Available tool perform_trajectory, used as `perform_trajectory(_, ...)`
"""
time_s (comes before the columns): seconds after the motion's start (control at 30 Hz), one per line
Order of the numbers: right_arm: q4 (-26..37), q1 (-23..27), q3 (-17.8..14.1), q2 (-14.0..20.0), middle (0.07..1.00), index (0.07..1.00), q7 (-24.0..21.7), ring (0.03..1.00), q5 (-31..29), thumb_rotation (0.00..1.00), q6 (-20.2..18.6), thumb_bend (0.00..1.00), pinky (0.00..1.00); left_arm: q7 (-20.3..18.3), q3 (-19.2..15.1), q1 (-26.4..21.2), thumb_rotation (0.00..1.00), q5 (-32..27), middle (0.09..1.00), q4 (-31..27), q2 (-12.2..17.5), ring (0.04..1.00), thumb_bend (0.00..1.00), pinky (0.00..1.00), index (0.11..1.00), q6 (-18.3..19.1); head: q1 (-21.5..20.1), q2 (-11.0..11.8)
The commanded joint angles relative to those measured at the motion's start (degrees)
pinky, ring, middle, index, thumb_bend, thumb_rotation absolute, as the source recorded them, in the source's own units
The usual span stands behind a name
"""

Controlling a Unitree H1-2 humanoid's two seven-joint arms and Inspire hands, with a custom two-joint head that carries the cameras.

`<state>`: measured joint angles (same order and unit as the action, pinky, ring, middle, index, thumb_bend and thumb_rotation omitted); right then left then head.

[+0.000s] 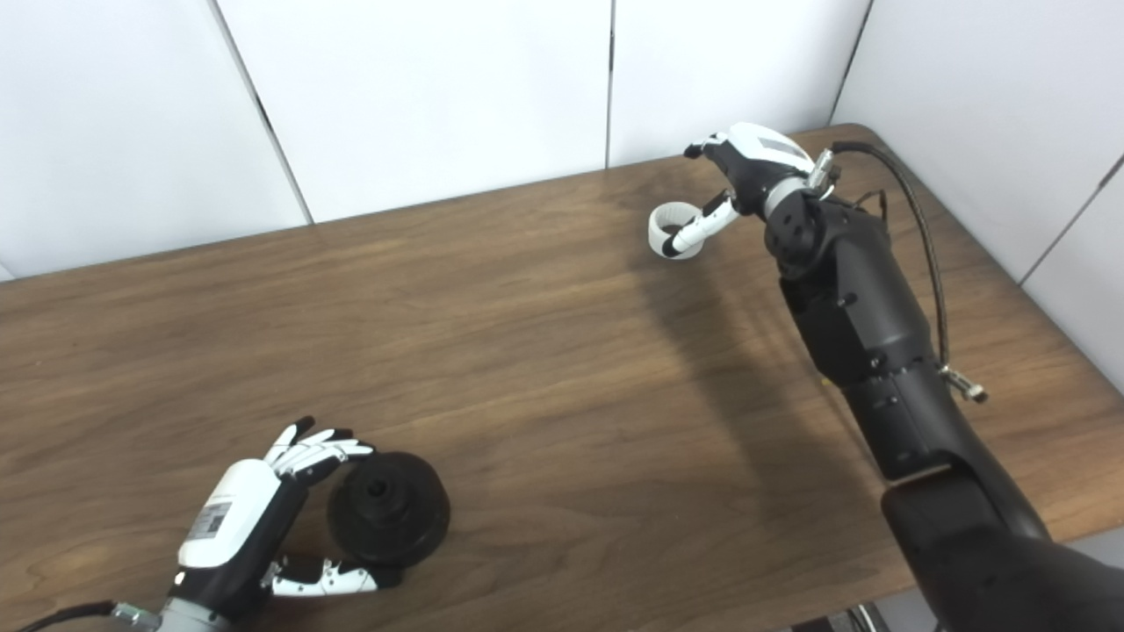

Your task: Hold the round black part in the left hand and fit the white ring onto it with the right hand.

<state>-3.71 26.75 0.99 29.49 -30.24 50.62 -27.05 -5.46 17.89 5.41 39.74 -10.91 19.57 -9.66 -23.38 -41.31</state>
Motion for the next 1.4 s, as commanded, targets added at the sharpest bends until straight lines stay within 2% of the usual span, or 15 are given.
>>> perform_trajectory(0.0, -0.1, 3.9, 0.4, 2.6, 0.967, 0.879, 2.2, 0.987, 0.1, 0.28, 0.2, 0.91, 0.96, -0.9, -0.6, 1.0, 0.06, 2.9, 0.786, 1.4, 2.4, 0.877, 0.52, 1.00, 0.486, 1.1, 0.0, 0.0)
perform_trajectory(0.2, -3.6, 5.7, 2.6, 3.6, 0.953, 0.850, 3.7, 0.983, -0.6, 0.26, 0.4, 0.89, 0.97, -1.2, -0.4, 1.4, 0.06, 3.2, 0.789, 0.8, 2.1, 0.880, 0.52, 1.00, 0.486, 1.5, 0.5, 0.0)
perform_trajectory(0.4, -6.3, 6.3, 5.1, 4.5, 0.948, 0.811, 4.5, 0.981, -1.5, 0.28, 0.9, 0.91, 0.96, -1.8, -0.4, 1.8, 0.06, 3.5, 0.793, -0.1, 2.0, 0.883, 0.52, 1.00, 0.486, 2.3, 0.9, -0.3)
perform_trajectory(0.47, -6.5, 6.3, 5.7, 4.4, 0.955, 0.800, 4.2, 0.990, -1.8, 0.29, 0.5, 0.90, 0.99, -1.8, -0.5, 1.8, 0.06, 3.4, 0.793, -0.1, 2.0, 0.884, 0.52, 1.00, 0.486, 2.4, 0.9, -0.3)
perform_trajectory(0.77, -7.0, 6.0, 7.9, 3.4, 0.949, 0.764, 5.0, 0.983, -1.7, 0.29, 0.2, 0.92, 1.00, -1.9, -0.3, 2.1, 0.06, 3.3, 0.791, -0.8, 1.9, 0.884, 0.52, 1.00, 0.486, 2.7, 1.2, -0.7)
perform_trajectory(1.2, -8.9, 5.6, 10.0, 2.7, 0.940, 0.786, 7.7, 0.968, -1.8, 0.32, 0.4, 0.93, 0.94, -2.6, 0.0, 2.6, 0.06, 3.0, 0.793, -2.2, 1.8, 0.884, 0.52, 1.00, 0.486, 4.1, 2.2, -1.2)
perform_trajectory(1.37, -9.3, 5.4, 10.3, 2.6, 0.940, 0.792, 9.1, 0.966, -2.5, 0.32, 0.6, 0.92, 0.96, -2.4, 0.0, 2.7, 0.06, 3.1, 0.789, -2.4, 1.6, 0.880, 0.52, 1.00, 0.486, 4.4, 2.2, -1.3)
